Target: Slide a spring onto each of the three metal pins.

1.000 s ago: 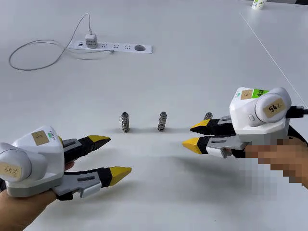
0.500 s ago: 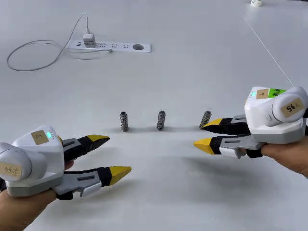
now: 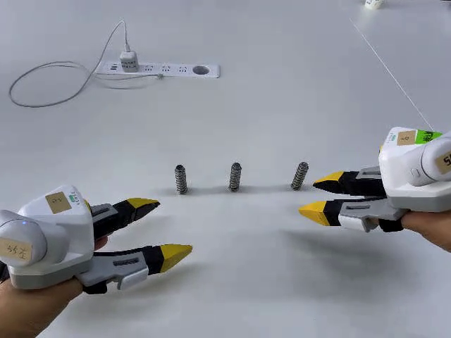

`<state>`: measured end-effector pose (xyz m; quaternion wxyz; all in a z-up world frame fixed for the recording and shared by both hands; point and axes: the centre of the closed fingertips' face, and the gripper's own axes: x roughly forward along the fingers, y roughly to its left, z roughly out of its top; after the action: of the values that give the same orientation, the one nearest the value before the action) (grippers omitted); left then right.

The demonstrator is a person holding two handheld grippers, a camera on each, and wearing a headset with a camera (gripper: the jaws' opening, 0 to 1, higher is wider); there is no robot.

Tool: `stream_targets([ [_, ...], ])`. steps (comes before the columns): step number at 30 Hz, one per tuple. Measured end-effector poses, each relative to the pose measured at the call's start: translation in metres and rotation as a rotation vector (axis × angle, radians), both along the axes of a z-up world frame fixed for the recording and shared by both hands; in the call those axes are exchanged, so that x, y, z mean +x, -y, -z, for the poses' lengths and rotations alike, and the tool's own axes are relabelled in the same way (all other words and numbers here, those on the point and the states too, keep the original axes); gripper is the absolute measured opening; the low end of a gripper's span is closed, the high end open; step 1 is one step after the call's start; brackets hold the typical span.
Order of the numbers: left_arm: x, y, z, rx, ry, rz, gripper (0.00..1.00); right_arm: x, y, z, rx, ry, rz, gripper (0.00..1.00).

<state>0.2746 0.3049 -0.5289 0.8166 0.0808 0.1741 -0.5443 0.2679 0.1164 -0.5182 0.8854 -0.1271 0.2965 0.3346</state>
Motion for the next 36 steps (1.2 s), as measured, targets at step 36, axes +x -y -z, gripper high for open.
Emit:
stream_targets([
  [36,0.001,-0.004,0.003,0.015,-0.008,-0.012,0.56,-0.009,0.022,-0.002,-0.001,0.040,0.005,0.51],
])
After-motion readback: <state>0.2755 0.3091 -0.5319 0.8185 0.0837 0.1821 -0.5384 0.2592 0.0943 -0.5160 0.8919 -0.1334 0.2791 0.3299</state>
